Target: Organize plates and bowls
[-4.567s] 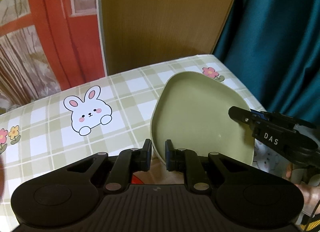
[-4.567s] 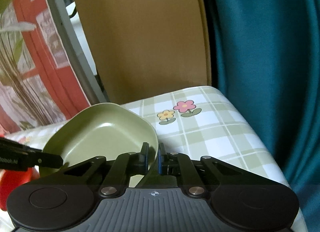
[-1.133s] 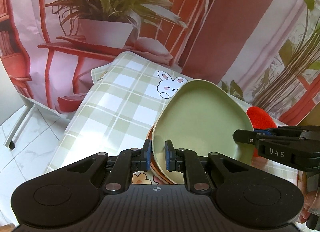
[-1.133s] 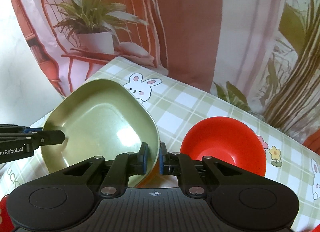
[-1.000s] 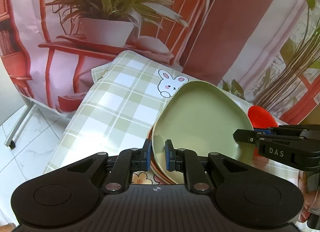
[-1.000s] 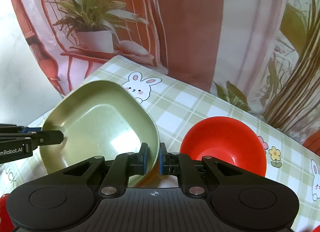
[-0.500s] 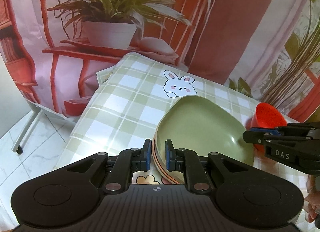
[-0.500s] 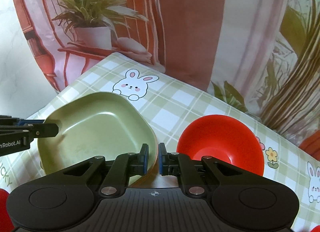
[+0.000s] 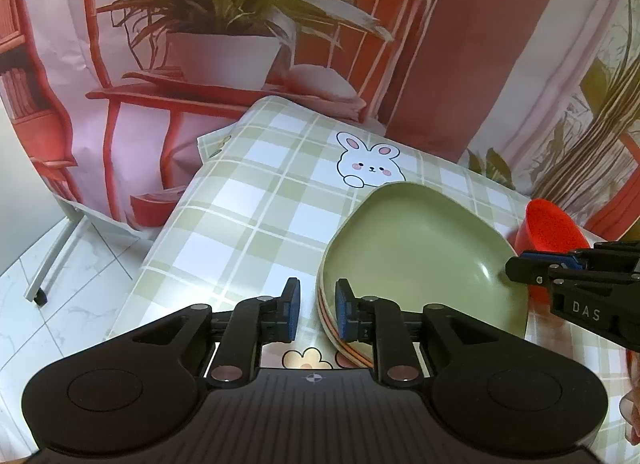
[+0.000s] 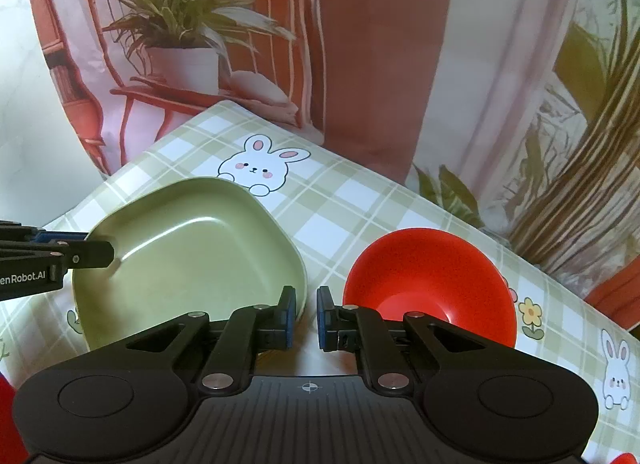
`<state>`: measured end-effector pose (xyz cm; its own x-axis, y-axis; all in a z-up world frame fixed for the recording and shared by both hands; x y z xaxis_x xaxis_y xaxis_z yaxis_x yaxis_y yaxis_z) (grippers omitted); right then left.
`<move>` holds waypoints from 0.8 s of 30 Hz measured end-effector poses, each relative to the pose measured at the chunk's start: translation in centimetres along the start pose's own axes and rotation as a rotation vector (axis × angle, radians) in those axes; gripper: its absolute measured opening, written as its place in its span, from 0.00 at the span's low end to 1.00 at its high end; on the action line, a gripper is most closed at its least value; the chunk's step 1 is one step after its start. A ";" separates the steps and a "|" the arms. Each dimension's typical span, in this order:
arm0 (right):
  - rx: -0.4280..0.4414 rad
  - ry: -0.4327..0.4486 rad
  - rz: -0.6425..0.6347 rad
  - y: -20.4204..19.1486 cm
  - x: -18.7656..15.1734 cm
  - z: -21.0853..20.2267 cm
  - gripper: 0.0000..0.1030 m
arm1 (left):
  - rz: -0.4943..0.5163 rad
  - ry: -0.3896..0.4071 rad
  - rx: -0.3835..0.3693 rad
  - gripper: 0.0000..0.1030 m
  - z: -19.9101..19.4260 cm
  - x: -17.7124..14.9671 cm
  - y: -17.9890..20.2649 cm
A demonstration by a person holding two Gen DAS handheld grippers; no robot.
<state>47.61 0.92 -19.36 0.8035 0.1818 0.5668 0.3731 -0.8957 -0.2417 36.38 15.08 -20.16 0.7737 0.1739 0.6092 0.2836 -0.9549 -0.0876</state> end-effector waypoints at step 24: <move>0.188 0.265 0.091 -3.1 -6.1 -11.6 0.27 | 0.062 0.154 -0.037 0.42 -11.4 -1.9 -1.0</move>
<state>36.19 -2.09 -12.89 0.6982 -0.0288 0.7153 0.4044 -0.8087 -0.4272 28.16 12.96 -12.26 0.6924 0.0779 0.7173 0.2145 -0.9714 -0.1016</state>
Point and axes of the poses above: each gripper's, at about its wrist camera, not at the fingertips, and z roughly the way its jaws point, y to its right, x to its top, the point moved 3 cm from there along z, roughly the way its jaws point, and after that the axes turned 15 degrees about x, right-handed, at the moved point
